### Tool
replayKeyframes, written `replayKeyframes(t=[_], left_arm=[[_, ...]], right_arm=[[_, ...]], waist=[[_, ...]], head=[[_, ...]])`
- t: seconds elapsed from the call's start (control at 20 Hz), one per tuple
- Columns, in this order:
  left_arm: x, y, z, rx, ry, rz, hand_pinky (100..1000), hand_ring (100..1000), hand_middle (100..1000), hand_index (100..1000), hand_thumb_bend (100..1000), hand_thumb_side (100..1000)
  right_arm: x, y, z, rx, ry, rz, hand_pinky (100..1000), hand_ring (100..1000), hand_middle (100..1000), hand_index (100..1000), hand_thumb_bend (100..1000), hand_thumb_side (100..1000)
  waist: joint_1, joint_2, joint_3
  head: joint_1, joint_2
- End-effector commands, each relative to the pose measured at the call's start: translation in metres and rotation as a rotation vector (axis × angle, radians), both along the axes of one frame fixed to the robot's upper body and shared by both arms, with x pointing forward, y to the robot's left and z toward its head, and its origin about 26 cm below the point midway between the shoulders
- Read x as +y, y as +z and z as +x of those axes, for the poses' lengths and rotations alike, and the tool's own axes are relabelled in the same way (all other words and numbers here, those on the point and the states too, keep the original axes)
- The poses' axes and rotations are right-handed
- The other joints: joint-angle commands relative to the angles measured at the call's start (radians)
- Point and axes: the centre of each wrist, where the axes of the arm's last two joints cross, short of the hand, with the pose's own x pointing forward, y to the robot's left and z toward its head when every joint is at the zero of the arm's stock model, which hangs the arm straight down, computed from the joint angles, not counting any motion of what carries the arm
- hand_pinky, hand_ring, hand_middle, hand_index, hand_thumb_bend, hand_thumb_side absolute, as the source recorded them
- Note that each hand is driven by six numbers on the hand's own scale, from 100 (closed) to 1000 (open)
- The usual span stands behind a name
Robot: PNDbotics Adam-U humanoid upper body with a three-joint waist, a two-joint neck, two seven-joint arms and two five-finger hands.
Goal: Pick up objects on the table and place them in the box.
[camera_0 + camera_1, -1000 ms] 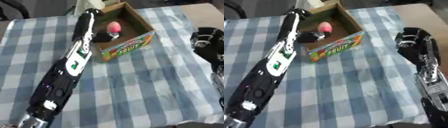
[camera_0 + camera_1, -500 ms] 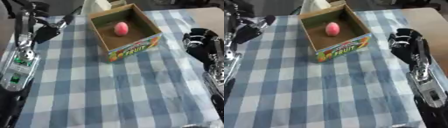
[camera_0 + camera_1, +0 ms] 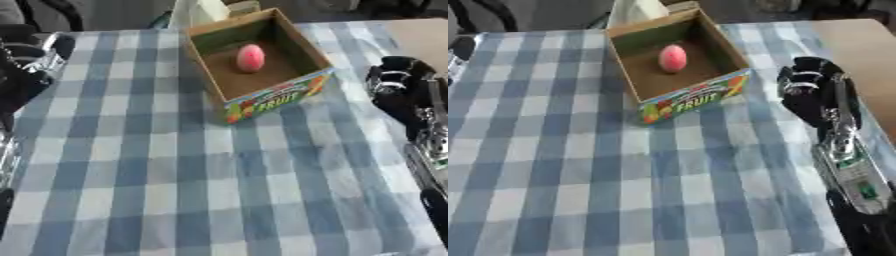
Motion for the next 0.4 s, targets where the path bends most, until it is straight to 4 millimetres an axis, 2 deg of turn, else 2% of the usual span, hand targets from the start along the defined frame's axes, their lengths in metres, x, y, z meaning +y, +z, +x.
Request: replayKeyframes(t=[0.05,0.4], left_arm=[[0.0093,0.0071,-0.0028,-0.03,-0.006,0.0,562,592,564,661,706,337],[0.0143,-0.0012,-0.0044,-0.015,-0.031,0.003,560,585,558,654,698,332]], right_arm=[[-0.0049,0.0096,0.0,-0.029,-0.01,-0.006,603,643,617,690,168,112],[-0.0061,0.0084,-0.0006,-0.026,-0.015,-0.003,603,643,616,690,169,112]], waist=[[-0.002,-0.015,0.005],[-0.002,-0.015,0.011]], head=[[-0.001,-0.004],[-0.003,0.002]])
